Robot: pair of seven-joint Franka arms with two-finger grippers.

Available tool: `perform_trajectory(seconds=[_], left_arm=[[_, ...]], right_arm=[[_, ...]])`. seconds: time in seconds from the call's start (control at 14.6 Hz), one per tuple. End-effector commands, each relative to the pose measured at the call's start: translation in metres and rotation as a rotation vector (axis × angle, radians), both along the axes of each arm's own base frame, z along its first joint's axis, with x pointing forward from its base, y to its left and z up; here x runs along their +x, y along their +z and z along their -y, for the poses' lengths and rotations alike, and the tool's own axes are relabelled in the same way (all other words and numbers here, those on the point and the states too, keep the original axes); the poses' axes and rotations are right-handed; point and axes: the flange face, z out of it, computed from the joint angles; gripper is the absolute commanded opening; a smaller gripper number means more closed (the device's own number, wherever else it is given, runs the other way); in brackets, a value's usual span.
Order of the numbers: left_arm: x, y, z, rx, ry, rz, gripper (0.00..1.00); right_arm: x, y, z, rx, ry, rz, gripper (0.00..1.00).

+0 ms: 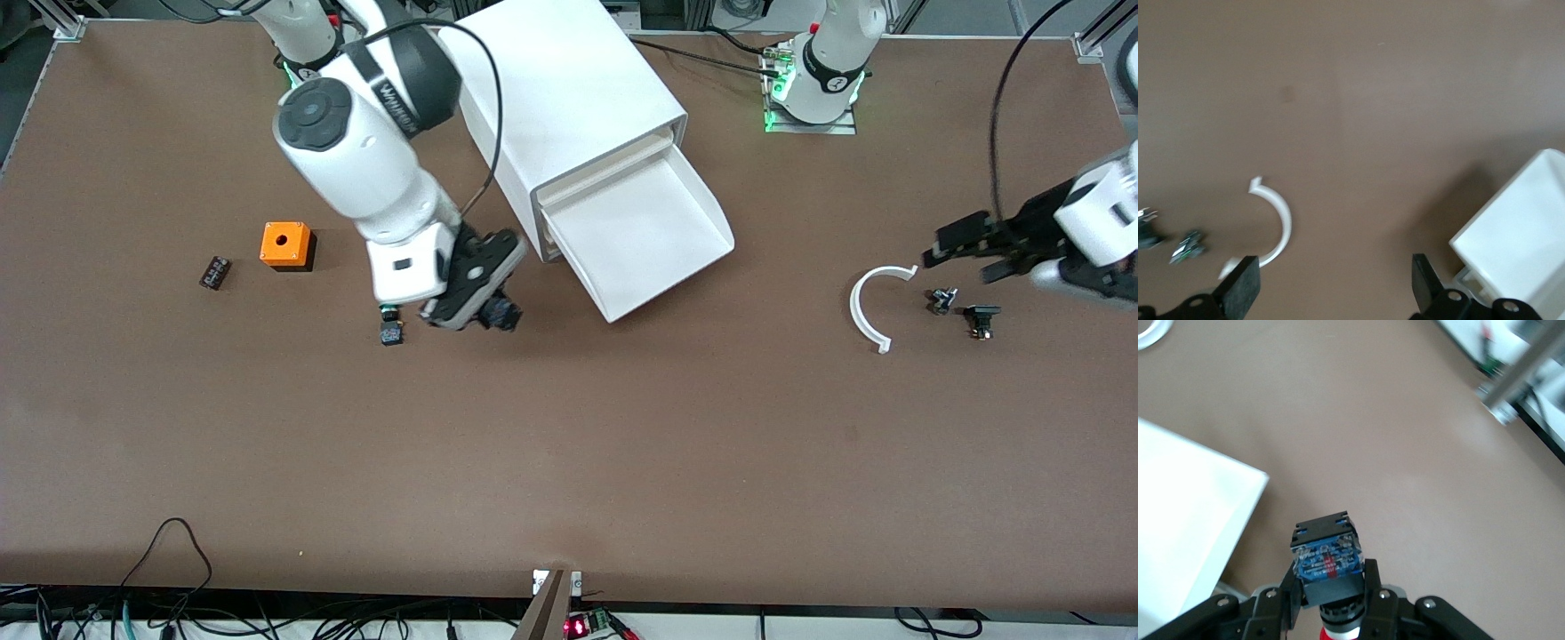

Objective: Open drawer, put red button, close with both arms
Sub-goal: 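Carry the red button with the right gripper over the open drawer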

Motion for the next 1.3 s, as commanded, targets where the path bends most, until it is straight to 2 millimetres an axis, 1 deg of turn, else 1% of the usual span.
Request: perform_trajectory(seconds=[0.0,0.07,0.21,0.27,0.34,0.41,0.55,0.69,0.82,1.03,1.17,1.24], left_arm=[[-0.002,0.021,0.015,0.163,0.081,-0.051,1.00],[-0.006,0.026,0.018,0.199,0.106,-0.053,1.00],[-0.008,0.027,0.025,0.280,0.162,-0.066,1.00],[-0.008,0.027,0.023,0.287,0.182,-0.066,1.00],[-0.008,0.028,0.021,0.285,0.189,-0.066,1.00],[-0.008,0.030,0.018,0.276,0.199,-0.062,1.00],[-0.007,0.031,0.017,0.267,0.204,-0.057,1.00],[-0.005,0.034,0.017,0.251,0.208,-0.035,1.00],[-0.001,0.033,0.018,0.248,0.208,-0.021,1.00],[-0.002,0.034,0.018,0.249,0.193,-0.018,1.00],[-0.001,0.035,0.019,0.246,0.190,-0.011,1.00],[-0.001,0.035,0.021,0.246,0.187,-0.010,1.00]], right_arm=[[-0.019,-0.007,-0.043,-0.016,0.253,0.039,0.26],[-0.034,-0.009,-0.062,-0.026,0.327,0.050,0.26],[-0.064,-0.018,-0.106,-0.058,0.450,0.085,0.26],[-0.077,-0.023,-0.128,-0.090,0.501,0.114,0.26],[-0.088,-0.025,-0.146,-0.112,0.543,0.143,0.26],[-0.095,-0.033,-0.158,-0.139,0.575,0.154,0.26],[-0.101,-0.053,-0.168,-0.183,0.647,0.165,0.26],[-0.121,-0.072,-0.182,-0.263,0.728,0.170,0.26],[-0.145,-0.091,-0.198,-0.328,0.788,0.150,0.26],[-0.172,-0.103,-0.215,-0.336,0.827,0.140,0.26],[-0.178,-0.115,-0.220,-0.341,0.841,0.126,0.27],[-0.178,-0.121,-0.220,-0.342,0.838,0.117,0.33]])
